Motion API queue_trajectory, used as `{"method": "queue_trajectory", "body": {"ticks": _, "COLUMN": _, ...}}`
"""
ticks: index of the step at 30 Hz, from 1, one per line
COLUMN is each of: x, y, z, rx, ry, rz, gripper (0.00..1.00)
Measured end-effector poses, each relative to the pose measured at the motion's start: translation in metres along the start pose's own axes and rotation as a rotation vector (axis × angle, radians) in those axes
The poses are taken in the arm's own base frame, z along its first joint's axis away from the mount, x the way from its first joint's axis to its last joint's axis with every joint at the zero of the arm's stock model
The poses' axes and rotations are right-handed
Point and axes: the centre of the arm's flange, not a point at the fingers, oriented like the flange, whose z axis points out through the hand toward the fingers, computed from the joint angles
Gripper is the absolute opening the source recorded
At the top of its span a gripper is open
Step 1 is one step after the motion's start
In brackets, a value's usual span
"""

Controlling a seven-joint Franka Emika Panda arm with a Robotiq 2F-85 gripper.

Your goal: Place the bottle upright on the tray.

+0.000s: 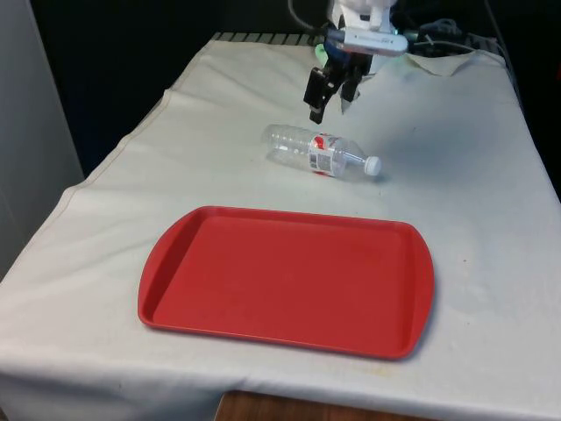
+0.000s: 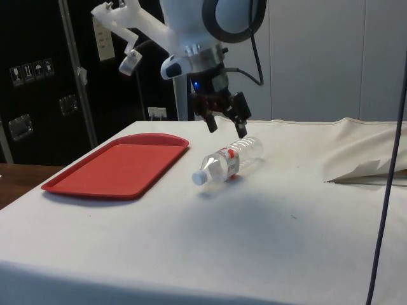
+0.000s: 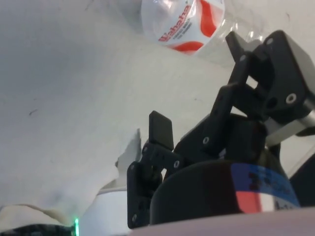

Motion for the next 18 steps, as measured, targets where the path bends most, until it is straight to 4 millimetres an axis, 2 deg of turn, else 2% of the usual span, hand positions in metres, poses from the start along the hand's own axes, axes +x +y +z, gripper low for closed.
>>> {"method": "queue_trajectory", "body": {"ticks": 12, "x": 0.012, "y": 0.012, "z": 0.012, "rx": 0.005, "ry": -0.075, "rz": -0.027, "gripper": 1.00}}
{"method": "queue_trajectory", "body": {"ticks": 18, "x": 0.016, "y": 0.012, "z": 0.015, "rx": 0.008, "ry": -0.110, "rz": -0.029, "gripper": 1.00}}
